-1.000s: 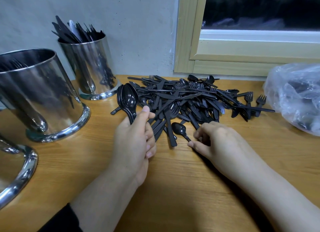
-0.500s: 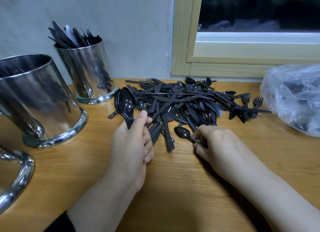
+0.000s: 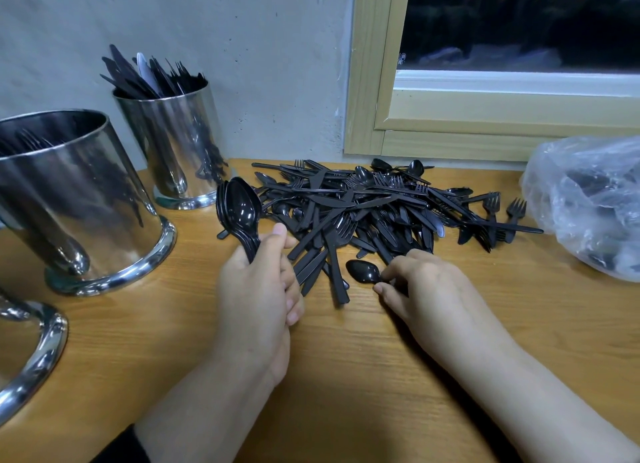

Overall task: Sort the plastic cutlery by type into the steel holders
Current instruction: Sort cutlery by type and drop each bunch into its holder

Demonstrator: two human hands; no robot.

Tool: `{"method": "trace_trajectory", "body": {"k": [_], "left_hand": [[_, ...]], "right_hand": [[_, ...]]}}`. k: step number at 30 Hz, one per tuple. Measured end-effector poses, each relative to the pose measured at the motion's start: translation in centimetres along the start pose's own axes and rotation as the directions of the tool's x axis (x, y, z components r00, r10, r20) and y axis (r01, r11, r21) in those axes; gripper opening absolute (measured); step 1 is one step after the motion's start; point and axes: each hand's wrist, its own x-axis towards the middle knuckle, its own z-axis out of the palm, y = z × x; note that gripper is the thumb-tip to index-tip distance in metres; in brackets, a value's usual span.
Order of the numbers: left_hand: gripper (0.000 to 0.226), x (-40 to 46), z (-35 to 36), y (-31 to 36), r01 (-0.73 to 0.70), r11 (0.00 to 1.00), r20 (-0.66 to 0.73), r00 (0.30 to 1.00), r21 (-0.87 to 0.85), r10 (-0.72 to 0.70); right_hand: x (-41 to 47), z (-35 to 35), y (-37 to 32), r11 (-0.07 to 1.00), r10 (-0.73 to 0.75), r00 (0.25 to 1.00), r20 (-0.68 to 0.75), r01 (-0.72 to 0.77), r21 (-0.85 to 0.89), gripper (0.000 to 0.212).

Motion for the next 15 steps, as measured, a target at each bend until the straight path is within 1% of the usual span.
{"method": "trace_trajectory", "body": {"k": [3, 5, 7, 8, 9, 10, 12, 15], "left_hand": [[0.02, -0.1, 0.0, 0.1, -0.002, 1.0, 0.001, 1.0, 0.022, 0.002], [0.021, -0.2, 0.1, 0.1, 0.007, 0.999, 0.02, 1.0, 0.043, -0.007], [0.024, -0.4, 0.2, 0.1, 0.019, 0.997, 0.052, 0.998, 0.069, -0.023], [0.026, -0.5, 0.3, 0.2, 0.021, 0.996, 0.078, 0.997, 0.088, -0.028], [0.028, -0.7, 0.4, 0.1, 0.017, 0.994, 0.107, 0.994, 0.112, -0.029], [0.03, -1.0, 0.6, 0.1, 0.009, 0.99, 0.137, 0.99, 0.139, -0.028], [0.031, -1.5, 1.0, 0.1, -0.008, 0.984, 0.172, 0.985, 0.18, -0.023], [0.03, -2.2, 1.7, -0.2, -0.051, 0.966, 0.194, 0.981, 0.253, 0.001]], "right_hand": [[-0.1, 0.3, 0.0, 1.0, -0.006, 0.999, -0.036, 0.007, 0.022, 0.018], [-0.1, 0.5, 0.0, 0.999, 0.004, 0.999, -0.047, -0.003, 0.032, 0.017], [0.0, 0.4, 0.0, 0.998, -0.006, 0.996, -0.091, 0.01, 0.054, 0.017], [0.0, 0.1, 0.0, 0.995, -0.008, 0.991, -0.132, 0.022, 0.102, 0.018], [0.0, -0.3, -0.1, 0.982, 0.01, 0.984, -0.179, 0.025, 0.19, 0.019], [-0.2, -0.8, -0.2, 0.949, 0.048, 0.975, -0.216, 0.022, 0.313, 0.02], [-0.7, -1.8, -0.9, 0.835, 0.122, 0.968, -0.219, 0.02, 0.55, 0.019], [-1.5, -2.1, -1.9, 0.66, 0.146, 0.973, -0.179, 0.039, 0.751, 0.017]]}}
